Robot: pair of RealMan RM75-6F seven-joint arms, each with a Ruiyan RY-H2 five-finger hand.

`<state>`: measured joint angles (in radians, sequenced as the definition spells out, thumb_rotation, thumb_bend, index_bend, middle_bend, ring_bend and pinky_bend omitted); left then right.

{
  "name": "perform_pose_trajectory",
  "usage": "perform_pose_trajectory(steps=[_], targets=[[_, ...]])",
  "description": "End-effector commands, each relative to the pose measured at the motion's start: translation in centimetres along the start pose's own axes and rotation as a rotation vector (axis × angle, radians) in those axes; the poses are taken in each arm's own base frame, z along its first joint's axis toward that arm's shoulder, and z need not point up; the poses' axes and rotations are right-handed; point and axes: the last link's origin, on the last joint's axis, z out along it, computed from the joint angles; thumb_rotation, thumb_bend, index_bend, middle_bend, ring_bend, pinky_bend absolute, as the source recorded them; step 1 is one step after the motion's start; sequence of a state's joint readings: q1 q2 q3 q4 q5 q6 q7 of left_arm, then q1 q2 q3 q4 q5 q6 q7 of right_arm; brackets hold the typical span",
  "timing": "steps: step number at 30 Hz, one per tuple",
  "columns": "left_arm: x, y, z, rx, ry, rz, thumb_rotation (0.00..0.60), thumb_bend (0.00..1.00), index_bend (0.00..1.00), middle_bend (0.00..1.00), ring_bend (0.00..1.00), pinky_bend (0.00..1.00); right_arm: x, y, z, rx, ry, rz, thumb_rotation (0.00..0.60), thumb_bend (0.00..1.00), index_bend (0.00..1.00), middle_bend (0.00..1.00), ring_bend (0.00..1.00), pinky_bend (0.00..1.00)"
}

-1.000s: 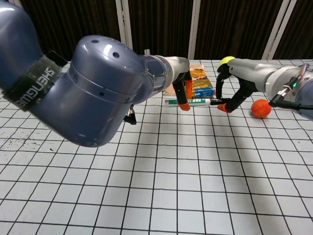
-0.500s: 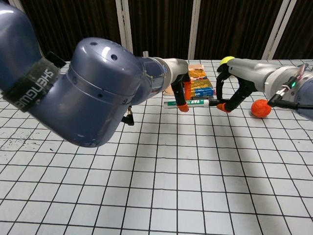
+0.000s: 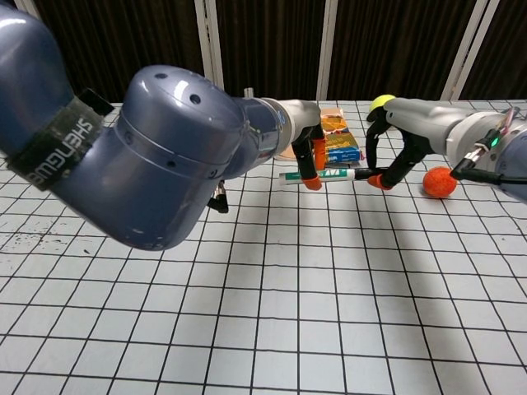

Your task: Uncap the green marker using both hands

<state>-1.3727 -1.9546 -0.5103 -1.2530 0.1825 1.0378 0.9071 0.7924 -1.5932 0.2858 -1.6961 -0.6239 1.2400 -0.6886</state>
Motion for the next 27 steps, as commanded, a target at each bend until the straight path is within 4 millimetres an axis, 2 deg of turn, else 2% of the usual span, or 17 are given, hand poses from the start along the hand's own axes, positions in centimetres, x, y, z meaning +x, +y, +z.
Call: perform_pose_trajectory(steps=[1, 20, 27], targets=[[0.0, -0.1, 0.0, 0.002, 0.001, 0.000, 0.600, 0.52, 0.63, 0.14, 0.00, 0.00, 0.0, 0.1, 0.0, -0.004, -0.001, 0.002, 0.600, 0.36, 0.65, 0.09, 0.09, 0.04], [0.3, -0.9, -0.1, 0.010, 0.002, -0.013, 0.600, 0.52, 0.63, 0.14, 0.00, 0.00, -0.1, 0.7, 0.0, -0.012, 0.003, 0.011, 0.600, 0.40, 0.77, 0.10, 0.11, 0.04], [0.4, -2.0, -0.3, 0.031, -0.001, 0.007, 0.600, 0.52, 0.63, 0.14, 0.00, 0.00, -0.3, 2.0, 0.0, -0.039, -0.005, 0.001, 0.600, 0.40, 0.77, 0.10, 0.11, 0.04]])
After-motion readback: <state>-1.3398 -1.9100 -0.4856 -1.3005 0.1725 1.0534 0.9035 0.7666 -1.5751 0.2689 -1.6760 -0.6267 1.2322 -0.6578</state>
